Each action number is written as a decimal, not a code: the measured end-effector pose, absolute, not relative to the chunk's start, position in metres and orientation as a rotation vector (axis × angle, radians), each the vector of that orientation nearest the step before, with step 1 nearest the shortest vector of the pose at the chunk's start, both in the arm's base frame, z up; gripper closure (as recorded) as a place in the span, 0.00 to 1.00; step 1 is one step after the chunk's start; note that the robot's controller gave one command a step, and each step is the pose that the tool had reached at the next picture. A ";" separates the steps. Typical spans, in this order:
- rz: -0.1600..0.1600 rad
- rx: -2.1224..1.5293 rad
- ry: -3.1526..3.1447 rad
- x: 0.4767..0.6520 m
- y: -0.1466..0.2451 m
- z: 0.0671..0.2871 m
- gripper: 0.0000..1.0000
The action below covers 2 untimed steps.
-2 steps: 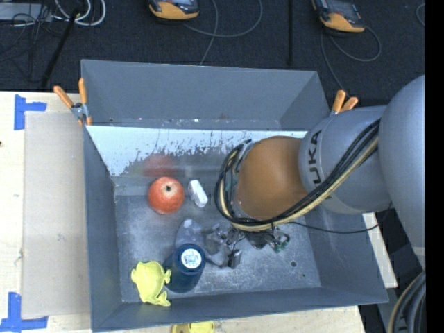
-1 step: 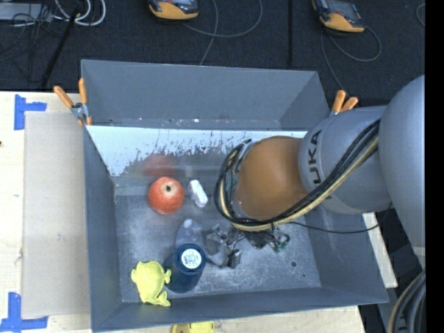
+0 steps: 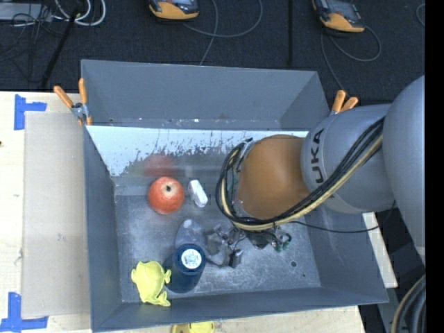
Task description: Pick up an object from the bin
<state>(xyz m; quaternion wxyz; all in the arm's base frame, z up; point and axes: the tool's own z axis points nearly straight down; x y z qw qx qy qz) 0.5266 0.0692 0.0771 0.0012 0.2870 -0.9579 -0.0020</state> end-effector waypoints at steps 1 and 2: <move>-0.004 0.900 -3.005 0.526 0.069 0.098 1.00; -0.001 0.902 -3.012 0.528 0.069 0.112 1.00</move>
Offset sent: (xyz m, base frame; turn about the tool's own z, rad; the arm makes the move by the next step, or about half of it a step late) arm 0.0001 0.0002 0.0591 0.0000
